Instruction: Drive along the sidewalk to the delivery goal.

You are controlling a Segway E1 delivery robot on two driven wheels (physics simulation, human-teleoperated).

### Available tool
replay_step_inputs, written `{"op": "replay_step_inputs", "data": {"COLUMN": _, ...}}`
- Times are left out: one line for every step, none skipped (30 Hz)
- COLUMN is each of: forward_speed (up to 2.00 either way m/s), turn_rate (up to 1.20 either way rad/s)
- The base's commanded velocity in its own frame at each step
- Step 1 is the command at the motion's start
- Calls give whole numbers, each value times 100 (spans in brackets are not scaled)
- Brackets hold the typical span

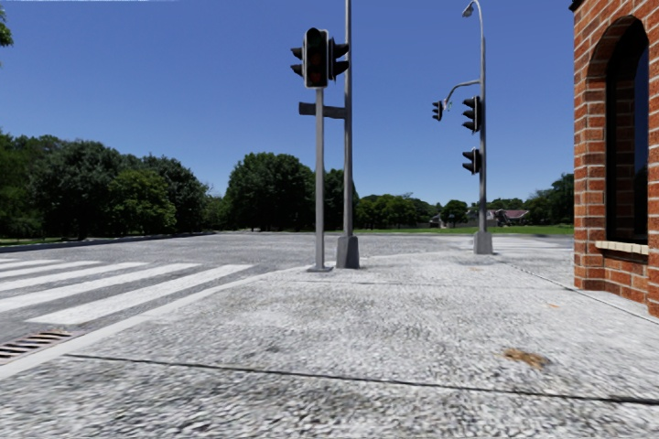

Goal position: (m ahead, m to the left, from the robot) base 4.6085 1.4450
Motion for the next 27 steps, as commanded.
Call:
{"op": "replay_step_inputs", "data": {"forward_speed": 200, "turn_rate": 27}}
{"op": "replay_step_inputs", "data": {"forward_speed": 200, "turn_rate": 27}}
{"op": "replay_step_inputs", "data": {"forward_speed": 200, "turn_rate": 27}}
{"op": "replay_step_inputs", "data": {"forward_speed": 200, "turn_rate": 27}}
{"op": "replay_step_inputs", "data": {"forward_speed": 200, "turn_rate": 28}}
{"op": "replay_step_inputs", "data": {"forward_speed": 200, "turn_rate": 28}}
{"op": "replay_step_inputs", "data": {"forward_speed": 200, "turn_rate": 28}}
{"op": "replay_step_inputs", "data": {"forward_speed": 200, "turn_rate": 29}}
{"op": "replay_step_inputs", "data": {"forward_speed": 197, "turn_rate": 29}}
{"op": "replay_step_inputs", "data": {"forward_speed": 197, "turn_rate": 29}}
{"op": "replay_step_inputs", "data": {"forward_speed": 193, "turn_rate": 29}}
{"op": "replay_step_inputs", "data": {"forward_speed": 188, "turn_rate": 30}}
{"op": "replay_step_inputs", "data": {"forward_speed": 179, "turn_rate": 32}}
{"op": "replay_step_inputs", "data": {"forward_speed": 169, "turn_rate": 33}}
{"op": "replay_step_inputs", "data": {"forward_speed": 166, "turn_rate": 35}}
{"op": "replay_step_inputs", "data": {"forward_speed": 163, "turn_rate": 37}}
{"op": "replay_step_inputs", "data": {"forward_speed": 163, "turn_rate": 37}}
{"op": "replay_step_inputs", "data": {"forward_speed": 161, "turn_rate": 38}}
{"op": "replay_step_inputs", "data": {"forward_speed": 159, "turn_rate": 40}}
{"op": "replay_step_inputs", "data": {"forward_speed": 156, "turn_rate": 42}}
{"op": "replay_step_inputs", "data": {"forward_speed": 152, "turn_rate": 43}}
{"op": "replay_step_inputs", "data": {"forward_speed": 146, "turn_rate": 45}}
{"op": "replay_step_inputs", "data": {"forward_speed": 143, "turn_rate": 45}}
{"op": "replay_step_inputs", "data": {"forward_speed": 141, "turn_rate": 45}}
{"op": "replay_step_inputs", "data": {"forward_speed": 141, "turn_rate": 45}}
{"op": "replay_step_inputs", "data": {"forward_speed": 140, "turn_rate": 46}}
{"op": "replay_step_inputs", "data": {"forward_speed": 139, "turn_rate": 47}}
